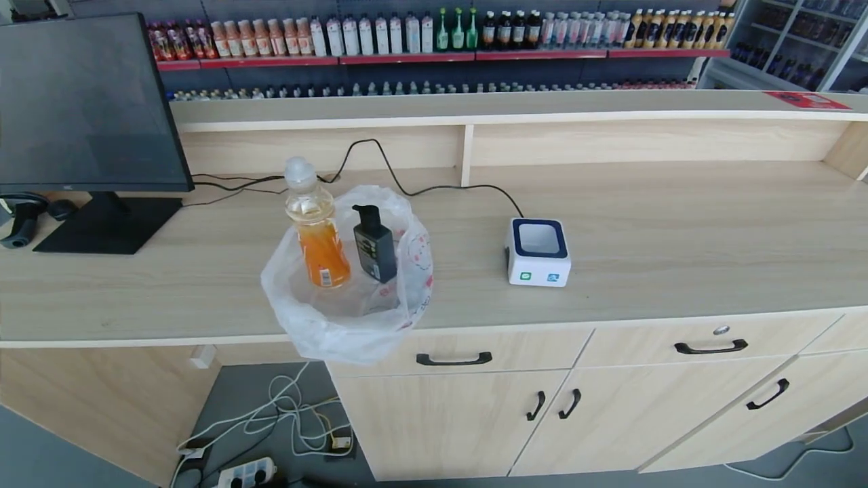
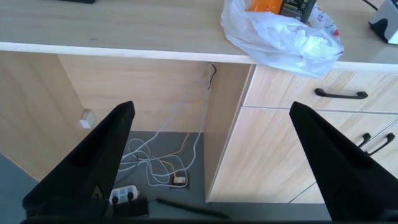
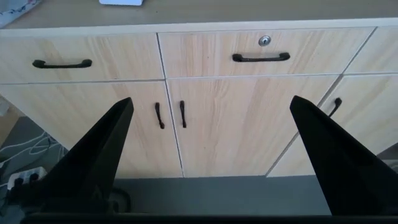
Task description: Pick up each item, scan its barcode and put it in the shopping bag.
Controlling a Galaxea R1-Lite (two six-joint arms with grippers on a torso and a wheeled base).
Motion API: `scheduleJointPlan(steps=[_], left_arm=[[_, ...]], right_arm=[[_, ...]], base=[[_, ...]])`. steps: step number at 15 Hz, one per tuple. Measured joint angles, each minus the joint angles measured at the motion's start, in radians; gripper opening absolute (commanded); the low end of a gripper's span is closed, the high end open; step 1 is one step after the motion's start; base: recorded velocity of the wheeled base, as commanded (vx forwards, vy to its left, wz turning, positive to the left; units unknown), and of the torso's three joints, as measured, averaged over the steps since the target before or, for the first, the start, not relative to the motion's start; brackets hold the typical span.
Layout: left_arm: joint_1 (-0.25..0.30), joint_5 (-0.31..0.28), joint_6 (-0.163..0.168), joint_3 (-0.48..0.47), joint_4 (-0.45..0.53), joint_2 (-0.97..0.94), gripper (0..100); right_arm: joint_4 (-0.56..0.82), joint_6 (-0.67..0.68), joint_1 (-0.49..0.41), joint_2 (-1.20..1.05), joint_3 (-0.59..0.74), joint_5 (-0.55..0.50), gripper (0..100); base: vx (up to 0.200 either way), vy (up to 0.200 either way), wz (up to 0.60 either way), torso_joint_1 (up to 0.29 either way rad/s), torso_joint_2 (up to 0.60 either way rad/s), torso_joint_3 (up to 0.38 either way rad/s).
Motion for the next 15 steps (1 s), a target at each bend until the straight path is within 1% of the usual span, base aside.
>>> scheduleJointPlan(steps=[15], left_arm=[[0.0,0.0,-0.001,0.0,0.0,0.0,100]], right_arm=[[0.0,-0.001,0.0,0.0,0.0,0.0,100]], base=[[0.0,-0.2,0.0,0.002,0.0,0.004]])
